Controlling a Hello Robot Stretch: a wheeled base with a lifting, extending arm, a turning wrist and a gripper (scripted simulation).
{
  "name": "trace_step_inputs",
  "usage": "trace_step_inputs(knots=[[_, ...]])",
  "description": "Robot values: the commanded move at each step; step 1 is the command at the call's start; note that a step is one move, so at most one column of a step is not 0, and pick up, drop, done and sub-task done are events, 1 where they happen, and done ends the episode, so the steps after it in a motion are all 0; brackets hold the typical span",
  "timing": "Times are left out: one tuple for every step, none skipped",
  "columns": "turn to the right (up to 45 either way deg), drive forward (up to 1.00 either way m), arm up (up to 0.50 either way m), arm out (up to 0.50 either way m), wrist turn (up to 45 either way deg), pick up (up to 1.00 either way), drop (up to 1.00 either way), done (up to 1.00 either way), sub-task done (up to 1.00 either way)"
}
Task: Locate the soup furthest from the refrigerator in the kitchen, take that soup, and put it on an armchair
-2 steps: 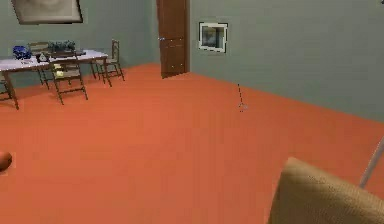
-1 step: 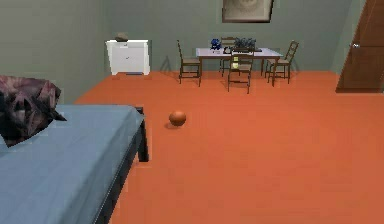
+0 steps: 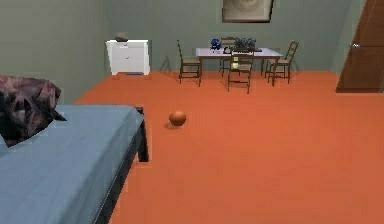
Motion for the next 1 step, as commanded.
trace_step_inputs(knots=[[0.0,0.00,0.00,0.32,0.0,0.00,0.00,0.00,0.00]])
